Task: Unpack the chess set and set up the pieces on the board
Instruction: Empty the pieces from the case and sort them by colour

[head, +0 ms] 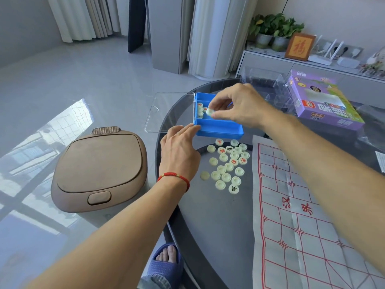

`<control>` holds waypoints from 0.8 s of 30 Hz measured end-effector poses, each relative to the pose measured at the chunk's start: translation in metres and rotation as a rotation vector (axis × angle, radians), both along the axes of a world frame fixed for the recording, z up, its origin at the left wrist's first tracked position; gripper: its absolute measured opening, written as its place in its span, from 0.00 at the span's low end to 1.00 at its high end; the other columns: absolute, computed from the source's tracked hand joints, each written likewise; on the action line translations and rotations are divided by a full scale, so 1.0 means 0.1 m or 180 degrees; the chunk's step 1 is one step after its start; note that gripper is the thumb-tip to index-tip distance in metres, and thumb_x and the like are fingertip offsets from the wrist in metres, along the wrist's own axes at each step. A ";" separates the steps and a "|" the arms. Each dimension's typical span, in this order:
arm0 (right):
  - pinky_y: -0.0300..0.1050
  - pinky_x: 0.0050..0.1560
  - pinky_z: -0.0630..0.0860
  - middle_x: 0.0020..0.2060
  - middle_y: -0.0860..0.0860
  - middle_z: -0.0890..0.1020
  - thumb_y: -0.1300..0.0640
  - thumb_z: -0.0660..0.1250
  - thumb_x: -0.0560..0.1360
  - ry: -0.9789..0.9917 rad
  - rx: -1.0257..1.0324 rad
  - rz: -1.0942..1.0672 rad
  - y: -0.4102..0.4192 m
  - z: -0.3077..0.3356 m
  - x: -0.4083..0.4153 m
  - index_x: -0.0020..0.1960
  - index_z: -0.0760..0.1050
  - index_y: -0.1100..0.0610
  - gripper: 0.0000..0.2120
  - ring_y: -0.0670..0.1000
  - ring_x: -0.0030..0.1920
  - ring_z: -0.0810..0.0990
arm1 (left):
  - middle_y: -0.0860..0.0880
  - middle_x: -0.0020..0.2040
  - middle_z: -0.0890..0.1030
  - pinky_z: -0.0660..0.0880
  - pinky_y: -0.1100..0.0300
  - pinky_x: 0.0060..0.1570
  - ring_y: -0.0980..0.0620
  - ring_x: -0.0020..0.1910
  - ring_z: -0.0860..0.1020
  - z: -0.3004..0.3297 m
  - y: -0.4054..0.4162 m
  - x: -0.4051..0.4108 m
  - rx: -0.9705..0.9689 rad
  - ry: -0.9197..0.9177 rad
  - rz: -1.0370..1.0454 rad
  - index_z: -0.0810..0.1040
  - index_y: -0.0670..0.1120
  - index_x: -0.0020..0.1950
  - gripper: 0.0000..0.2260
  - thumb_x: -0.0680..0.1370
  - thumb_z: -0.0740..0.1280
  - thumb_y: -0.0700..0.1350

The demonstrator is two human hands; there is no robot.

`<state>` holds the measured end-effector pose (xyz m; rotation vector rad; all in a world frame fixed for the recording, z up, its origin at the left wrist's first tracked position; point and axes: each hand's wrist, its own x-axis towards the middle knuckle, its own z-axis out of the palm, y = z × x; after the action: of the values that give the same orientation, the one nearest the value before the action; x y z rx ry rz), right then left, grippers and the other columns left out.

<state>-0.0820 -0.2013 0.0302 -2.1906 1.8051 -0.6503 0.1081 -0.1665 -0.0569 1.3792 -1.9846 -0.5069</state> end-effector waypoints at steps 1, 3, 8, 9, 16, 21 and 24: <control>0.33 0.47 0.78 0.40 0.45 0.86 0.55 0.79 0.73 -0.0061 0.0057 0.0174 0.17 0.04 0.06 0.49 0.87 0.53 0.06 0.42 0.41 0.84 | 0.46 0.68 0.75 0.65 0.50 0.69 0.45 0.69 0.67 0.01 0.00 0.00 0.0046 0.0049 0.0023 0.72 0.48 0.73 0.35 0.68 0.61 0.26; 0.32 0.46 0.77 0.40 0.44 0.86 0.55 0.78 0.73 -0.0047 0.0316 0.0417 0.51 0.03 0.17 0.49 0.86 0.53 0.05 0.42 0.42 0.84 | 0.44 0.68 0.74 0.66 0.53 0.68 0.44 0.69 0.68 0.00 0.00 0.01 0.0169 0.0147 0.0084 0.69 0.49 0.74 0.36 0.68 0.60 0.27; 0.30 0.43 0.74 0.40 0.43 0.84 0.55 0.77 0.73 -0.0034 0.0524 0.0658 0.83 -0.25 0.39 0.50 0.86 0.53 0.06 0.41 0.40 0.81 | 0.43 0.69 0.74 0.66 0.56 0.68 0.45 0.70 0.70 0.00 -0.02 0.03 0.0331 0.0376 0.0193 0.69 0.47 0.74 0.36 0.67 0.61 0.26; 0.31 0.42 0.74 0.39 0.43 0.84 0.55 0.77 0.74 -0.0018 0.0510 0.0671 0.84 -0.29 0.43 0.50 0.86 0.53 0.06 0.41 0.39 0.81 | 0.44 0.69 0.75 0.66 0.56 0.68 0.45 0.70 0.70 0.00 -0.03 0.03 0.0328 0.0400 0.0207 0.69 0.47 0.74 0.36 0.67 0.61 0.26; 0.41 0.46 0.77 0.39 0.43 0.80 0.48 0.74 0.76 0.0459 0.0364 0.0496 0.80 -0.36 0.47 0.53 0.85 0.53 0.10 0.43 0.41 0.78 | 0.45 0.70 0.74 0.68 0.55 0.69 0.46 0.71 0.70 0.01 -0.02 0.01 0.0375 0.0425 0.0256 0.70 0.48 0.74 0.36 0.68 0.62 0.25; 0.31 0.44 0.73 0.41 0.44 0.83 0.49 0.76 0.74 0.0499 0.0334 0.0399 0.73 -0.29 0.37 0.52 0.86 0.53 0.10 0.42 0.40 0.79 | 0.45 0.70 0.73 0.68 0.54 0.69 0.45 0.71 0.69 -0.01 -0.02 0.01 0.0339 0.0381 0.0251 0.70 0.48 0.74 0.35 0.69 0.61 0.26; 0.36 0.48 0.76 0.41 0.45 0.84 0.57 0.72 0.76 0.0216 -0.0137 0.0056 0.49 -0.23 0.31 0.50 0.86 0.55 0.05 0.42 0.40 0.79 | 0.44 0.70 0.73 0.68 0.54 0.67 0.45 0.70 0.69 -0.02 -0.03 0.01 0.0301 0.0342 0.0257 0.70 0.49 0.73 0.35 0.69 0.60 0.26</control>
<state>-0.0506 -0.1521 0.0069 -2.2801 1.8187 -0.6243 0.1088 -0.1692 -0.0589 1.4521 -1.8319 -0.6313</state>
